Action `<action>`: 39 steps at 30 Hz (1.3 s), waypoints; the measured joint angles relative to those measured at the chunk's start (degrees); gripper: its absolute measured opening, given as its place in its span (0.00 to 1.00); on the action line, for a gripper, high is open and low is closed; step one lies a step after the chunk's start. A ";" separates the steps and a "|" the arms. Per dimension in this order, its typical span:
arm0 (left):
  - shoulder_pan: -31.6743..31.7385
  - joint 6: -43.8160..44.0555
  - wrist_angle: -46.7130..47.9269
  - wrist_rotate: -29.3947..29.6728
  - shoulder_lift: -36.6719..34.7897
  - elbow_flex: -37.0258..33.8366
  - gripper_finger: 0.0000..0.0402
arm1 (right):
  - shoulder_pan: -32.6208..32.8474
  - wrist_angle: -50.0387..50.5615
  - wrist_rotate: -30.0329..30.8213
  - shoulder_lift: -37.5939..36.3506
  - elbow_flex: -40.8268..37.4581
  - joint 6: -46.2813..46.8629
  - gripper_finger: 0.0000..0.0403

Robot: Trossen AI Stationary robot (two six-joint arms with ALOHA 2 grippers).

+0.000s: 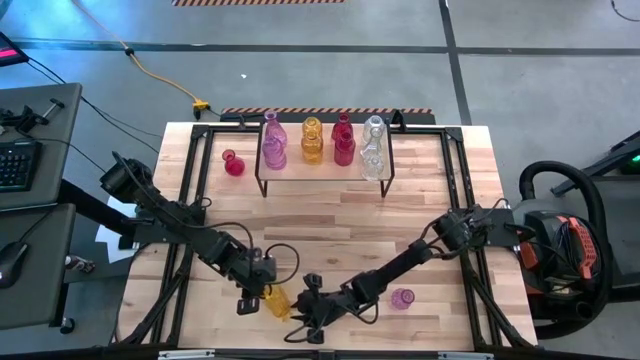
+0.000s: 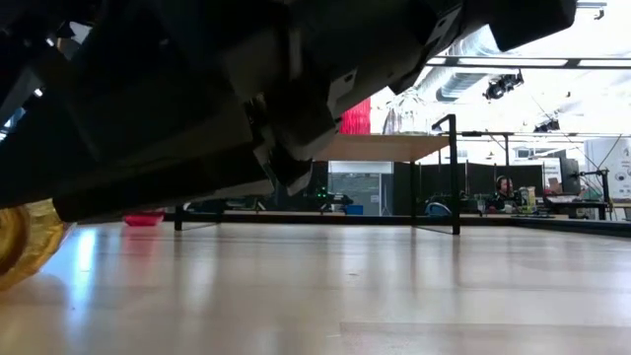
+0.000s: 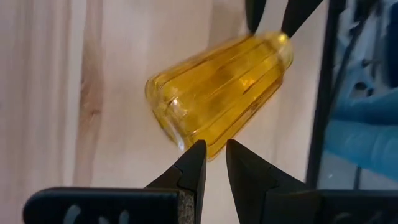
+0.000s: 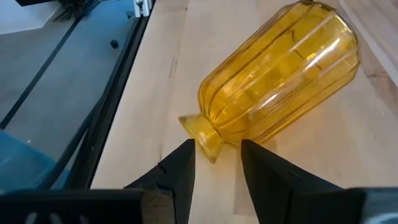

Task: Sort vases onto shelf
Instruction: Put the yellow vase on the shelf aligned with the other yellow vases

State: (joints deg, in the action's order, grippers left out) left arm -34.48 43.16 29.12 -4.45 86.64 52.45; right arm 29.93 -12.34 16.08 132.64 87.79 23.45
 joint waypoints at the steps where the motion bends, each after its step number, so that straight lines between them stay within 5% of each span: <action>1: 0.00 0.50 -1.02 0.00 -0.01 0.00 0.13 | 0.05 0.02 0.04 0.00 0.00 -0.14 0.31; 14: 0.00 1.81 -1.42 -0.04 0.01 0.02 0.13 | 0.78 0.46 -2.68 0.00 0.00 2.01 0.31; 27: -0.45 4.71 -4.29 -0.04 0.24 0.02 0.13 | 0.29 3.32 2.74 0.00 0.00 9.43 0.31; 39: -2.45 5.97 -15.71 -1.01 9.76 -0.02 0.13 | 0.33 6.48 5.72 -0.02 0.00 18.63 0.31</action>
State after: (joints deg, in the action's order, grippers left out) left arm -36.93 49.13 13.41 -5.46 96.40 52.42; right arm 30.26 -5.85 21.80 132.62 87.79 42.07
